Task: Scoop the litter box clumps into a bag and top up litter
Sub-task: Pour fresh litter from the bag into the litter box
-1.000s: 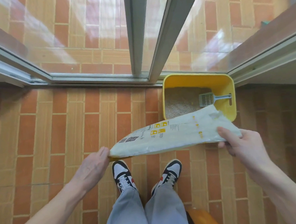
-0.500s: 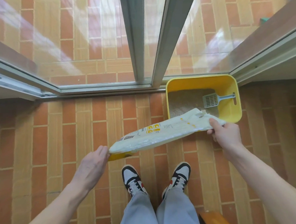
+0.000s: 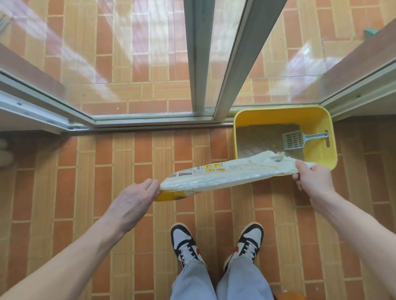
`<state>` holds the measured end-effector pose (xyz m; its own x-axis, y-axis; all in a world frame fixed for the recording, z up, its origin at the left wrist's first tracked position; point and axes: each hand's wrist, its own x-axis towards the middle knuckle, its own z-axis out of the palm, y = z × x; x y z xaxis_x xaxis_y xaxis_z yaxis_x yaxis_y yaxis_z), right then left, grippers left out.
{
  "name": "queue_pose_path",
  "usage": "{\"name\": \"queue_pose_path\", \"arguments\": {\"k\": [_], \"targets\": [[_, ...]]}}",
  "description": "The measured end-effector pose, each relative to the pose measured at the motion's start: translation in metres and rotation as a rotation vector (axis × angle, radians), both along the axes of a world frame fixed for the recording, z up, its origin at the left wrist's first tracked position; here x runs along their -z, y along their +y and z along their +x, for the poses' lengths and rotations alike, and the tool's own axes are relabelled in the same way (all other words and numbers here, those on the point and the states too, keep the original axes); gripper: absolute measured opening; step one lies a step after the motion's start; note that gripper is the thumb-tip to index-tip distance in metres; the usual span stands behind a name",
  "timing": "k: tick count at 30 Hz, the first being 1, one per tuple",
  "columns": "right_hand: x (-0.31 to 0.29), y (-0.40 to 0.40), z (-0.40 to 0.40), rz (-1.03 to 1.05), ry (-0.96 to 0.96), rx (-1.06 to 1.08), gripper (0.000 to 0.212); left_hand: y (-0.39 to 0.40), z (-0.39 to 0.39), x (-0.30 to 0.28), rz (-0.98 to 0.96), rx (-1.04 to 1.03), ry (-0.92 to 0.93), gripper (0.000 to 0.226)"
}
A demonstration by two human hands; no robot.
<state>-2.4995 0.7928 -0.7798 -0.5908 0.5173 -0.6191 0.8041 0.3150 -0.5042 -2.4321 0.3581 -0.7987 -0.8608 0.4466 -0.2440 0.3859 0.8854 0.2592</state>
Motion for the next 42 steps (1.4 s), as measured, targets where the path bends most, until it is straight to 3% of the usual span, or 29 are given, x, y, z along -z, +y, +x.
{"name": "queue_pose_path", "arguments": {"k": [9,24,42], "targets": [[0.013,0.000,-0.010,0.016,-0.043,0.016,0.040,-0.005,-0.032,-0.014,-0.046,0.089,0.026,0.013],[0.018,0.025,-0.016,-0.116,-0.005,0.297,0.019,0.026,-0.084,-0.050,-0.045,0.206,0.082,0.012],[0.019,0.068,-0.057,-0.169,0.007,0.255,0.023,0.065,-0.119,-0.058,-0.081,0.175,0.093,0.020]]}}
